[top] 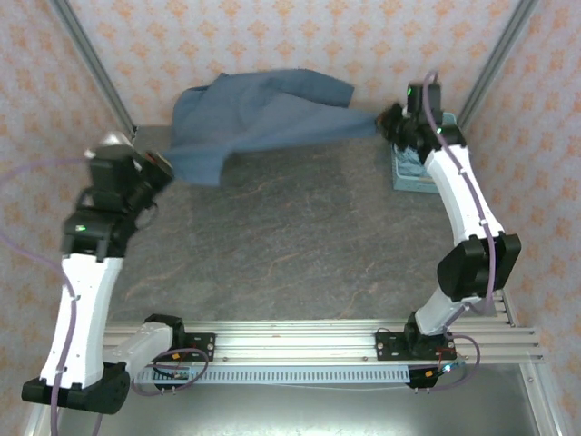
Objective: Fold and stack the t-shirts
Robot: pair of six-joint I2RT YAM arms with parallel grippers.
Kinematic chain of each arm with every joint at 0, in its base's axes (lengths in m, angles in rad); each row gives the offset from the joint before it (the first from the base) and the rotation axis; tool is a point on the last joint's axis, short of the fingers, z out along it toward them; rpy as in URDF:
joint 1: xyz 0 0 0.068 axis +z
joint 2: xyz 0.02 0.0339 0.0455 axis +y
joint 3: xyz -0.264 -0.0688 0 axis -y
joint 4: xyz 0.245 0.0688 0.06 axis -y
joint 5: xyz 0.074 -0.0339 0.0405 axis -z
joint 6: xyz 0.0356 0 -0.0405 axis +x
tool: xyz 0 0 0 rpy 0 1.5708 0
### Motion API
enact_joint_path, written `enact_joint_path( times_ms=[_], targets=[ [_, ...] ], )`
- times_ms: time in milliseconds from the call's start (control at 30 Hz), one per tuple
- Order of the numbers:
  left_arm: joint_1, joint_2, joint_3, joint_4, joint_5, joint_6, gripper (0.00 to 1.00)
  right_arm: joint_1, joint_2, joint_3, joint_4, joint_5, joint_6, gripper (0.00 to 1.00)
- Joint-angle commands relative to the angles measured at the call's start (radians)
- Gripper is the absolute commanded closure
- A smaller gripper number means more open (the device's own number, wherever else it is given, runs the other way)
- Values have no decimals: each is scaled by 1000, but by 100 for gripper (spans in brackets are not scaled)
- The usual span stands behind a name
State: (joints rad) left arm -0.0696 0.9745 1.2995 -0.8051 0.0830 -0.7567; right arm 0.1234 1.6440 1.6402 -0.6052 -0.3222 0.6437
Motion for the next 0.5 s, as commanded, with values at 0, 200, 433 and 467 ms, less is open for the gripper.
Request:
enact_joint_path(
  times_ms=[0,200,433,467],
  targets=[
    [-35,-65,-295,12,7,-134,100,-15,-61,-266,9,140,30,100],
    [-130,-125,-620,-13,23,-243,100,0,-80,-603,54,121,31,100],
    [-155,-252,-742,-162,53,-406,100,40,-225,-799,-31,143,60,100],
    [-155,-266,-745,-180,59,-425,100,46,-247,-817,-38,141,64,100]
  ],
)
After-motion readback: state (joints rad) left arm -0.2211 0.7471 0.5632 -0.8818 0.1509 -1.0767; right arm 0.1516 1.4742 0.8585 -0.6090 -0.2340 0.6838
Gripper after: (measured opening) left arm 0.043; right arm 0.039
